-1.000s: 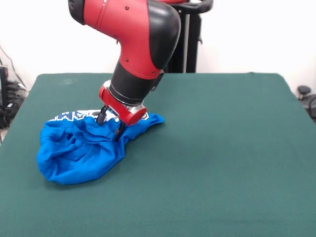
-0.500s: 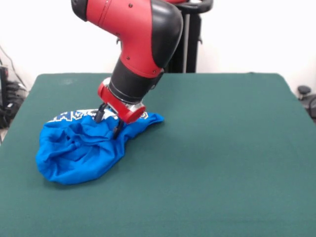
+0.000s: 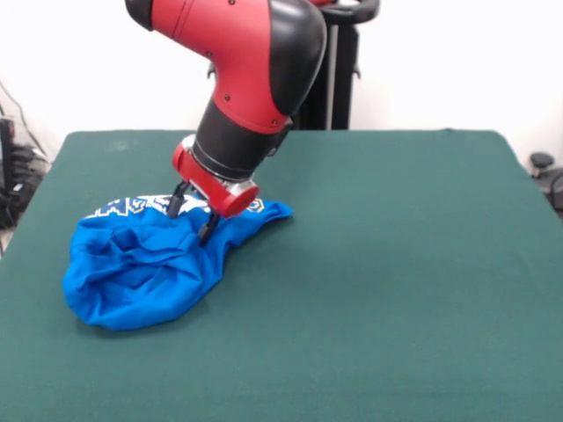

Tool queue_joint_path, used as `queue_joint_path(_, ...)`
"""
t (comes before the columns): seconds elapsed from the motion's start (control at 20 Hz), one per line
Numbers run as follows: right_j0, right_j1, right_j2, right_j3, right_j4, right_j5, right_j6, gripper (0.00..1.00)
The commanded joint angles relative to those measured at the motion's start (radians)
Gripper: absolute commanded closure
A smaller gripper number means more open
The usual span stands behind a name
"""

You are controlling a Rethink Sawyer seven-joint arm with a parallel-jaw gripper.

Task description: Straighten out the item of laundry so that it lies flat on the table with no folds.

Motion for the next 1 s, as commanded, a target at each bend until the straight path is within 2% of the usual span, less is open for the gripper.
queue_joint_path(0.05, 0.005, -0.015, 0.084, -0.037, 0.064, -0.002, 0.142, 0.00)
queue_joint_path(0.3, 0.003, -0.032, 0.102, -0.035, 0.071, 0.026, 0.131, 0.00)
queue_joint_path(1.0, 0.000, -0.007, 0.099, -0.083, 0.068, -0.017, 0.141, 0.00)
